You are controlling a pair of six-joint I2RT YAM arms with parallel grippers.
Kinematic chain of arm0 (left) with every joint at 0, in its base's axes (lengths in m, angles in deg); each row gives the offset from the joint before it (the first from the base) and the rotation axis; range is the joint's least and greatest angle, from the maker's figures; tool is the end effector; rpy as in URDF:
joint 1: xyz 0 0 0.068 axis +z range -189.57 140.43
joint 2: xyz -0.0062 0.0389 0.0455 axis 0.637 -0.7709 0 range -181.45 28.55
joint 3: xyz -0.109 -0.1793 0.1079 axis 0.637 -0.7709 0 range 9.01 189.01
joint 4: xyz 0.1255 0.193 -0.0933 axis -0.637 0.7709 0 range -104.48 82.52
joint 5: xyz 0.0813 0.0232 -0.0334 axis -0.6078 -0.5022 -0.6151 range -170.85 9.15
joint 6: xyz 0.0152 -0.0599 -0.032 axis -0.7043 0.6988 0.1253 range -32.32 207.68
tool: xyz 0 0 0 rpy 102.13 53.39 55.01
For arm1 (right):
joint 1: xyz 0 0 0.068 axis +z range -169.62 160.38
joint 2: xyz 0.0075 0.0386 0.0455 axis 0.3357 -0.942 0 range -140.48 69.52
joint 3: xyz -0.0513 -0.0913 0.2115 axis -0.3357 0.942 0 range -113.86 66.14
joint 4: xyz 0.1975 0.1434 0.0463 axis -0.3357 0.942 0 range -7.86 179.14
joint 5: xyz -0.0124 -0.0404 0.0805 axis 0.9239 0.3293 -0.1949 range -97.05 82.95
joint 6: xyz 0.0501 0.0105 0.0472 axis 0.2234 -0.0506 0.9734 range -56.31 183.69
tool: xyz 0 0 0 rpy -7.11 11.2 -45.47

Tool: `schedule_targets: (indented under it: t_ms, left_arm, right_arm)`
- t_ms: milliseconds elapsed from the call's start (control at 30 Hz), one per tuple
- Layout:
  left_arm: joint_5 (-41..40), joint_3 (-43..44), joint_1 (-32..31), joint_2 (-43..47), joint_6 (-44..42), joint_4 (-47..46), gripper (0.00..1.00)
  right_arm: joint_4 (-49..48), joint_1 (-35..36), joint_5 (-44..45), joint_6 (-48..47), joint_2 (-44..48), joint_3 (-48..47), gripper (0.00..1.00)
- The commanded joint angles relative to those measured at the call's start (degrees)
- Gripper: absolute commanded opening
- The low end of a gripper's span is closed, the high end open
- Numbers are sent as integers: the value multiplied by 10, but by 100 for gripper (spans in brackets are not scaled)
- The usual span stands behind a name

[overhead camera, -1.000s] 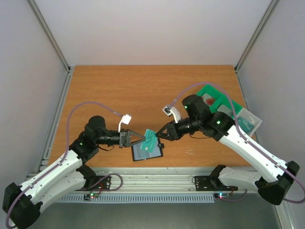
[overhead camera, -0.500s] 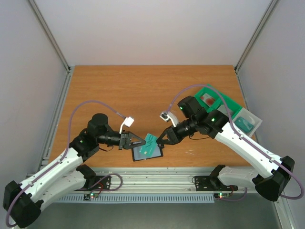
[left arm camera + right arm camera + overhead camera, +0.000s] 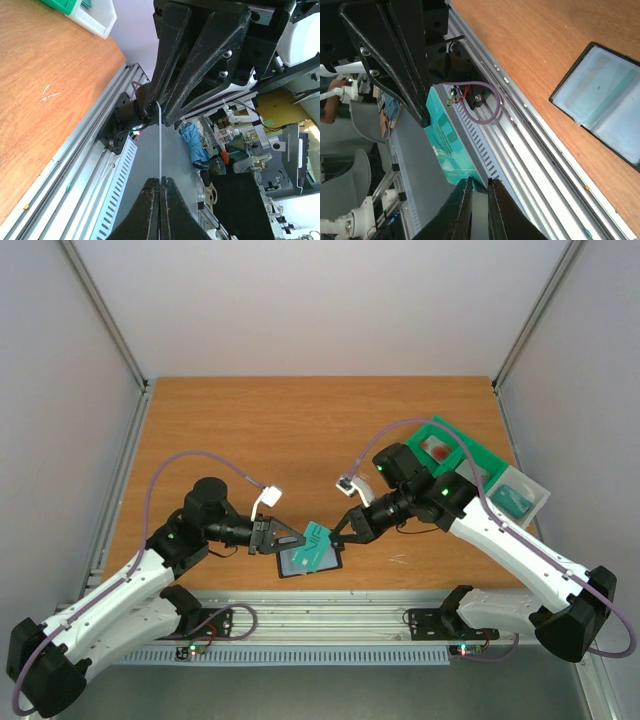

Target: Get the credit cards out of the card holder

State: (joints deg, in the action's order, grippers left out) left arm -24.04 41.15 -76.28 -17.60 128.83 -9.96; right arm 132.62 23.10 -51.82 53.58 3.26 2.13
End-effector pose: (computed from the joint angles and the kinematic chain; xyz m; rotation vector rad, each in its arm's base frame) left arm 0.1335 -0.1585 0.2452 0.7154 2.0725 -1.7837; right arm 0.1430 0.1863 0.2801 -1.4076 2.0618 1.2116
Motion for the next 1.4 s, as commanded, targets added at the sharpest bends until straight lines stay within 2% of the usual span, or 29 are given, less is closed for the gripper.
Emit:
schedule_targets:
  t_ms: [0,133,367,533,700,867,900,933,1033,1100,1167,1233,1367]
  left_arm:
    - [7,-3,-2,4,2,-32,1]
    - [9,-3,-2,4,5,-35,0]
    - [12,-8,-3,4,9,-39,0]
    - [12,-8,-3,7,11,-39,0]
    - [12,-9,-3,6,12,-39,0]
    - [0,-9,-3,14,9,-38,1]
    - [-9,-6,-3,16,6,-29,4]
    - [-22,-2,-3,19,0,-16,12]
    - [-54,1,-3,26,-22,17,47]
    - [-78,1,-3,31,-29,26,65]
    - [-103,2,-3,38,-30,35,73]
    - [-138,6,-3,46,-31,53,86]
    - [-202,11,-3,60,-47,94,94]
  right_arm:
    - [-37,3,-26,7,3,6,11]
    - [-53,3,-35,20,8,10,15]
    - [-76,2,-52,35,2,17,9]
    - [-79,3,-49,36,7,18,15]
    - [-85,1,-48,40,13,20,2]
    - [-85,-4,-37,47,21,28,1]
    - [-87,-6,-33,49,23,30,1]
    - [-90,-7,-30,53,25,33,1]
    - [-116,-9,-14,77,31,52,1]
    - [-153,-11,3,110,37,80,1]
    - [-181,-14,28,146,45,105,1]
    - [-188,-21,67,166,56,121,1]
    - [-161,-39,176,180,70,128,1]
